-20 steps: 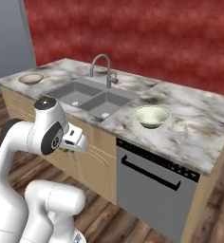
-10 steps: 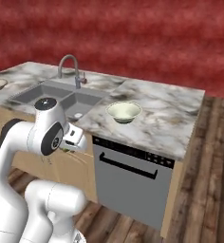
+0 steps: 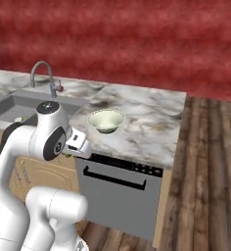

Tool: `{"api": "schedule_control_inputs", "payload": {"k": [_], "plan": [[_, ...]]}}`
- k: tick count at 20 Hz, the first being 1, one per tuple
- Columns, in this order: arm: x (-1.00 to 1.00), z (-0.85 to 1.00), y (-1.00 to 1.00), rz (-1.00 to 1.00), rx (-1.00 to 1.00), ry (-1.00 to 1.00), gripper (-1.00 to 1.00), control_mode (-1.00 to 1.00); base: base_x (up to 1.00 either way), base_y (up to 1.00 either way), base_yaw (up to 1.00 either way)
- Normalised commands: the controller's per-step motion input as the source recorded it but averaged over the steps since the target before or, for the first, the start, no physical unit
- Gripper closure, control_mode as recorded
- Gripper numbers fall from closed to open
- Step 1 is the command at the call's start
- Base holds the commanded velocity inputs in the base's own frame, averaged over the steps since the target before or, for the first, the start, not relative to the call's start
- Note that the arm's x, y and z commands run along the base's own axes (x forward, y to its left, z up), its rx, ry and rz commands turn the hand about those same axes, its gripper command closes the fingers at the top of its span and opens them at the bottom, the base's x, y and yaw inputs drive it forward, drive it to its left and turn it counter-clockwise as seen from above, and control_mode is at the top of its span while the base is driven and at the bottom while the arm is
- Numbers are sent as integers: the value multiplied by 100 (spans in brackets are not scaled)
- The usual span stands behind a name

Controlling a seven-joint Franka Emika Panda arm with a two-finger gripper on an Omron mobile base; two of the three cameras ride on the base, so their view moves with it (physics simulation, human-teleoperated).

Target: Pick the mangos from the cabinet and place them in one bowl. Pick the kiwi from the sink and place it in the other bowl.

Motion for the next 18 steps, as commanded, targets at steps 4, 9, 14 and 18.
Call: {"api": "schedule_control_inputs", "payload": {"k": [4,9,14,18], "plan": [[0,0,0,0,0,0,100,100,17,47,-20],[0,0,0,0,0,0,100,100,15,49,-20],[0,0,0,0,0,0,100,100,47,4,-20],[0,0,0,0,0,0,100,100,41,-34,-8]]}}
